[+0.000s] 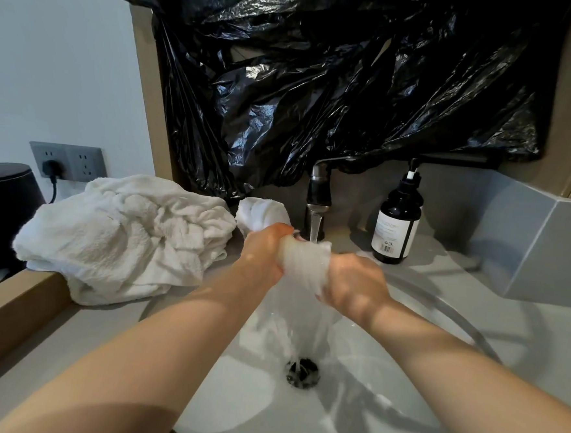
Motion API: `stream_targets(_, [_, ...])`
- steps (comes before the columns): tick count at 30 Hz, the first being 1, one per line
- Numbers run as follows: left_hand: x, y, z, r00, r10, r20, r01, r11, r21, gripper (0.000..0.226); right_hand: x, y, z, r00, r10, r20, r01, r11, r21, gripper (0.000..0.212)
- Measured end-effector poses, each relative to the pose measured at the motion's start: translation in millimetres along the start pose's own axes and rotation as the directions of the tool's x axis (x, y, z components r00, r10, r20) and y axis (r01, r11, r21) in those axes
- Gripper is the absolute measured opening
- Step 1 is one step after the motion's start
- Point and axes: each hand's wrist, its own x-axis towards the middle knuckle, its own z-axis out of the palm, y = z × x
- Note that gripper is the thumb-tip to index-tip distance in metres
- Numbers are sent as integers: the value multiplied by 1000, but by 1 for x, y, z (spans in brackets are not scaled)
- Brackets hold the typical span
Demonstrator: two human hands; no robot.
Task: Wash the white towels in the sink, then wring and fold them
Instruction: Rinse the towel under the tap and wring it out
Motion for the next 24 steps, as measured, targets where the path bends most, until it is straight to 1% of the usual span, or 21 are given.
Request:
stream_targets(1, [1,0,0,1000,1,-14,-1,1000,24,20,-1,1,1,1000,-17,-18,17,1000,-21,25])
stream_targets(4, [5,-5,0,999,10,-46,-6,996,89,58,-2,3,7,999,-43,-22,41,997,-60,23])
stream_targets(6, [6,-11,0,997,16,-81,-6,993,121,65,-4,2,11,996,-82,-31,78,990,-117,25])
stream_targets(11, [-1,-17,-1,992,36,-123,-18,990,142,51,-6,0,11,993,-115,-1,114,984,-135,30])
stream_targets(13, [0,-18,-3,996,20,-86,-9,993,121,41,-7,2,10,994,-103,21,105,987,-118,33])
stream_targets(14, [0,-17,-4,998,13,-60,-6,992,122,33,-8,3,9,994,-87,66,92,992,-83,34])
stream_targets(15, [0,-14,-4,1000,2,-30,2,991,136,30,-10,4,7,987,-69,143,74,997,-28,36])
stream_targets(16, [1,-11,-5,1000,-14,0,14,985,173,33,-11,6,4,969,-59,242,50,998,43,39])
stream_targets(17, [2,-8,-5,999,-30,28,22,973,230,40,-12,9,-1,931,-63,360,20,992,124,41])
stream_targets(18, [3,-4,-6,998,-40,44,25,955,296,47,-12,12,-5,869,-97,486,-10,977,214,42])
stream_targets(19, [3,1,-6,998,-42,46,22,929,370,48,-13,16,-8,782,-157,603,-51,948,313,40])
stream_targets(20, [2,6,-6,998,-41,50,14,891,454,46,-12,20,-9,691,-232,685,-111,902,417,38])
stream_targets(21, [1,11,-7,997,-41,63,0,837,548,43,-9,26,-10,618,-298,728,-185,845,502,36])
stream_targets(22, [2,15,-9,995,-41,87,-25,764,645,41,-7,32,-11,580,-339,741,-255,788,560,34])
stream_targets(23, [1,21,-11,990,-49,130,-62,681,729,42,-5,38,-13,582,-346,736,-309,743,594,31])
stream_targets(24, [-1,26,-13,981,-63,181,-110,589,801,46,-2,43,-14,623,-321,714,-351,701,621,26])
